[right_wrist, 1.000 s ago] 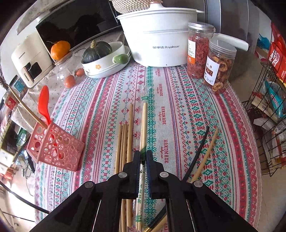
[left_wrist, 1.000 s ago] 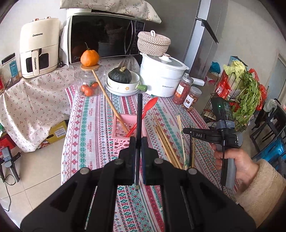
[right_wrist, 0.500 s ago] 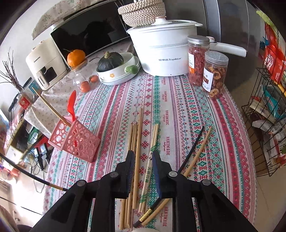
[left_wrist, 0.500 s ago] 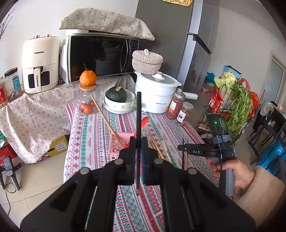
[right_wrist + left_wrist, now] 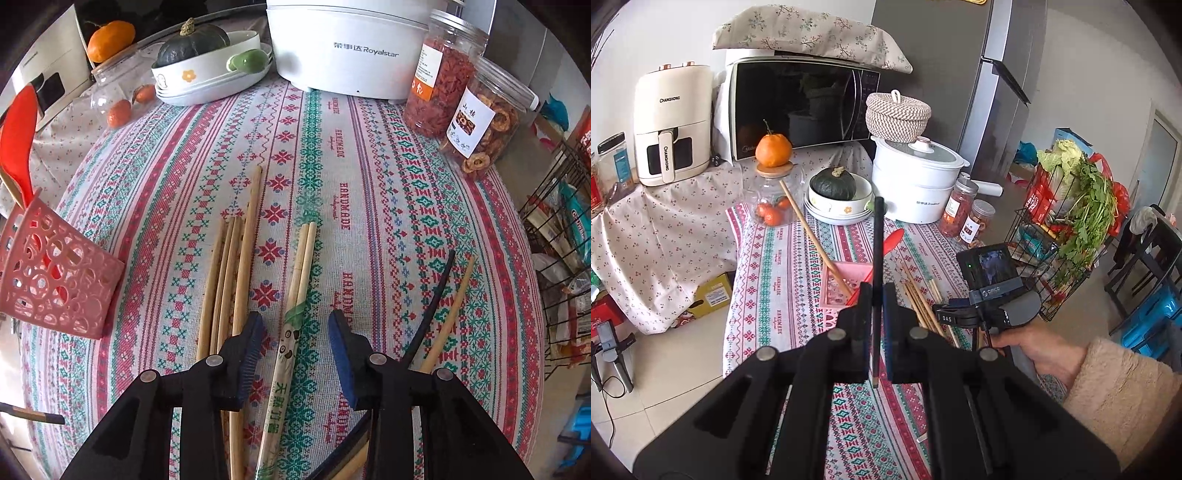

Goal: Organize utensils
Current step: 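Carry the black chopstick toward the basket with the left tool while the right tool grasps the green-wrapped chopsticks, then lower the black chopstick into the basket with the left tool while the right tool lifts the wrapped chopsticks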

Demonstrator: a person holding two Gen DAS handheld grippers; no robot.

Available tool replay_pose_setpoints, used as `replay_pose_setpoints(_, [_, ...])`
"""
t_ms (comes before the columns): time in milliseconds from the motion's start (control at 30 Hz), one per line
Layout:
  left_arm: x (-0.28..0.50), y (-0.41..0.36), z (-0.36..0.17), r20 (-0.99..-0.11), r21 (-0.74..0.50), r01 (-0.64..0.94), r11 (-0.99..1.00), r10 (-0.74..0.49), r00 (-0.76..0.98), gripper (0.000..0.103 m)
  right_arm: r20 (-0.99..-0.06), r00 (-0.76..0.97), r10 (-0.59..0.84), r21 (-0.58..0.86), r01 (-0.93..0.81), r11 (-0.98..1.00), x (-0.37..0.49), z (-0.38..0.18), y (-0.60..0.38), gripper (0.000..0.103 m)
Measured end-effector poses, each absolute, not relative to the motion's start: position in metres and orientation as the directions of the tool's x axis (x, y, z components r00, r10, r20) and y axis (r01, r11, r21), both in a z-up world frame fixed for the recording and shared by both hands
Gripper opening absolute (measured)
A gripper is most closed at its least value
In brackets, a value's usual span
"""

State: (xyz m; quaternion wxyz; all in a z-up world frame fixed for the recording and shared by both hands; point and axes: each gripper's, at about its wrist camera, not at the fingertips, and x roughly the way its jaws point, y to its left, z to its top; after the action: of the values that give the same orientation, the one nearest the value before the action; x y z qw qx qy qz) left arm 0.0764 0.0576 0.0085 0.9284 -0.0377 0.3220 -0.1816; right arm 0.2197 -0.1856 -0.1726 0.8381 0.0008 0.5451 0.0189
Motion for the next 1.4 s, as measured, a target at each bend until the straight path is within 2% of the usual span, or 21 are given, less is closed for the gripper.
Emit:
replay_pose_setpoints(33, [0.076, 0.058, 0.009, -0.581, -0.189, 0.311, 0.931, -0.362, 0.729, 0.006, -0.911, 0.412, 0.03, 0.017, -0.034, 0.999, 0.218, -0.173, -0.184, 0.016])
replay_pose_setpoints(67, [0.076, 0.059, 0.01, -0.577, -0.191, 0.31, 0.931, -0.362, 0.732, 0.006, -0.908, 0.416, 0.035, 0.022, -0.035, 0.999, 0.217, -0.172, -0.183, 0.011])
replay_pose_setpoints(233, [0.069, 0.071, 0.025, -0.513, -0.211, 0.292, 0.933, -0.36, 0.78, 0.006, -0.883, 0.468, 0.023, 0.027, 0.003, 1.0, 0.205, -0.159, -0.187, 0.011])
replay_pose_setpoints(633, [0.061, 0.094, 0.061, -0.267, -0.267, 0.248, 0.931, -0.319, 0.91, 0.006, -0.676, 0.73, 0.101, 0.134, -0.013, 0.991, 0.157, -0.056, -0.2, 0.01])
replay_pose_setpoints(867, [0.086, 0.093, 0.055, -0.206, -0.298, 0.202, 0.933, -0.269, 0.941, 0.006, -0.629, 0.761, 0.16, 0.169, -0.068, 0.983, 0.147, -0.034, -0.183, 0.01])
replay_pose_setpoints(1167, [0.126, 0.081, 0.025, -0.268, -0.284, 0.129, 0.95, -0.208, 0.941, 0.006, -0.595, 0.781, 0.189, 0.177, -0.102, 0.979, 0.143, -0.028, -0.165, 0.01])
replay_pose_setpoints(1400, [0.153, 0.077, -0.003, -0.382, -0.264, 0.113, 0.958, -0.211, 0.9, 0.006, -0.58, 0.789, 0.203, 0.178, -0.12, 0.977, 0.143, -0.025, -0.154, 0.01])
